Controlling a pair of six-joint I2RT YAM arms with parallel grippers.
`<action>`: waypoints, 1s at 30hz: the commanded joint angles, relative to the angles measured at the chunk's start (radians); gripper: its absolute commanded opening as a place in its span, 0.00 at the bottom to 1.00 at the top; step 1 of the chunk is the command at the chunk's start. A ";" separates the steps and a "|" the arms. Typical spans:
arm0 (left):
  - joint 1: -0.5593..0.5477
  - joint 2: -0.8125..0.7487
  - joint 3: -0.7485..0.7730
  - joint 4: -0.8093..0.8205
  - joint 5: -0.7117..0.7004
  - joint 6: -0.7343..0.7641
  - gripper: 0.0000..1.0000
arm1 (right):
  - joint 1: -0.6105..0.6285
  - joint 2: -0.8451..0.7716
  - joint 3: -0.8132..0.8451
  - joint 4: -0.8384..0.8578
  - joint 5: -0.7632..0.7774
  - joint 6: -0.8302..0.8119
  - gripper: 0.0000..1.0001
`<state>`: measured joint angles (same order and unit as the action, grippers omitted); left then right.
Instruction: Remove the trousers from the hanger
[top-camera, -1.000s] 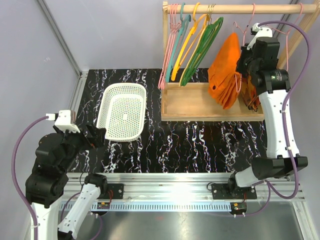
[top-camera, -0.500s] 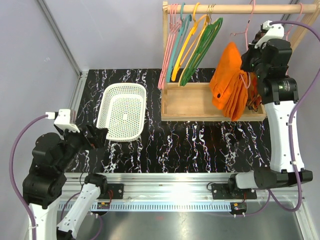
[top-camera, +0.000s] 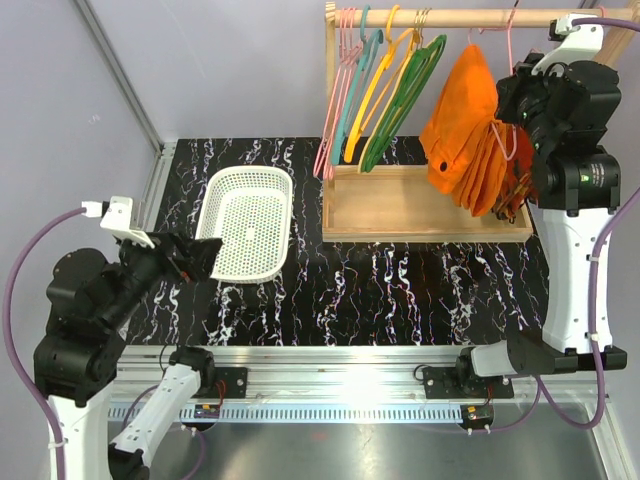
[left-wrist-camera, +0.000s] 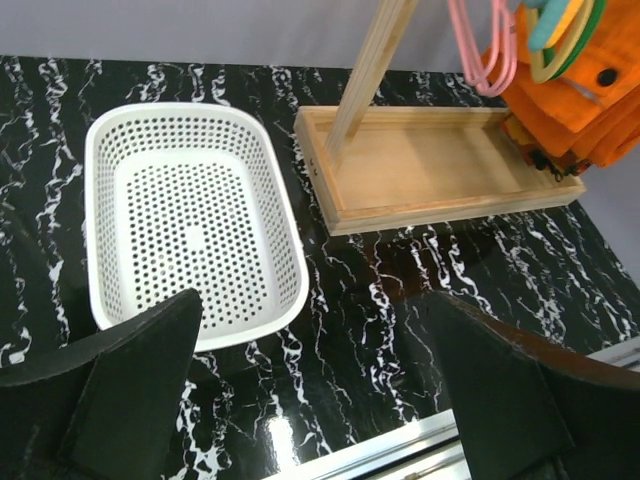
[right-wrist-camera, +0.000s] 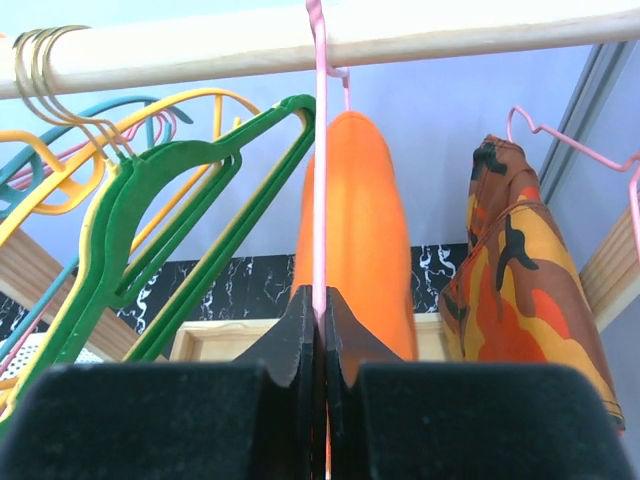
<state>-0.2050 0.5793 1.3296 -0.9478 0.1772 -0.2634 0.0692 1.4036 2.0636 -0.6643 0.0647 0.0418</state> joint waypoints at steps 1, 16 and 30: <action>-0.002 0.045 0.095 0.098 0.094 -0.022 0.99 | -0.006 -0.040 0.099 0.224 -0.046 0.009 0.00; -0.181 0.284 0.335 0.166 -0.057 0.048 0.99 | -0.005 -0.374 -0.048 -0.116 -0.166 0.138 0.00; -1.372 0.500 0.240 0.338 -1.208 0.073 0.99 | -0.003 -0.606 -0.355 -0.222 -0.244 0.231 0.00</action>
<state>-1.3605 0.9798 1.5967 -0.7647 -0.5636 -0.2089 0.0692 0.8471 1.6924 -1.0531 -0.1596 0.2447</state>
